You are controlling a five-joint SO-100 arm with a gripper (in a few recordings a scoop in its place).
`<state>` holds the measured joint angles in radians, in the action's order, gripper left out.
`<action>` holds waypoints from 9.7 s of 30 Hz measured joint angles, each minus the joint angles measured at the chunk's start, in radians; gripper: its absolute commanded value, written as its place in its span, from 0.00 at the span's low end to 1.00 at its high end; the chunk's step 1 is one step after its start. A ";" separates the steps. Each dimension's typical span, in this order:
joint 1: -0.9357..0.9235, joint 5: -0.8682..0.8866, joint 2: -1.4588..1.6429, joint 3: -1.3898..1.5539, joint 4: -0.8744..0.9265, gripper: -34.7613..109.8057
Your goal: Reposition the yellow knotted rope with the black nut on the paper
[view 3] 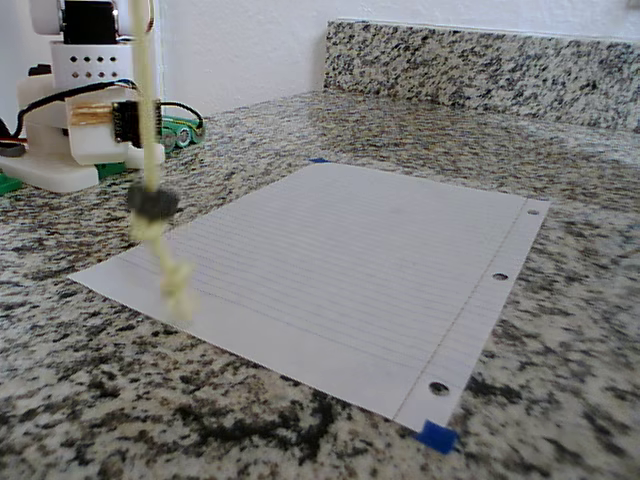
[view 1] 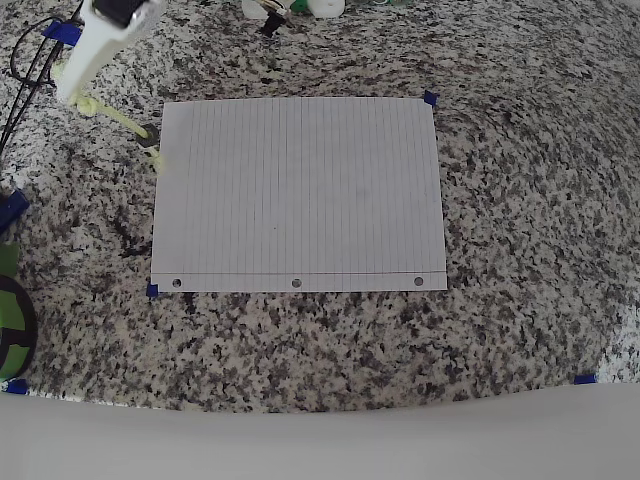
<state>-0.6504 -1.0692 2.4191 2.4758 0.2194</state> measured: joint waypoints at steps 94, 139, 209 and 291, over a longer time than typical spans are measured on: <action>0.617 0.012 0.091 0.133 0.506 0.55; 0.359 0.703 -0.853 -0.477 0.750 0.50; -0.063 0.215 0.179 -0.126 0.347 0.24; 0.739 1.175 0.922 0.537 0.552 0.24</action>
<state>0.0890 0.1058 3.3410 3.0127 0.7716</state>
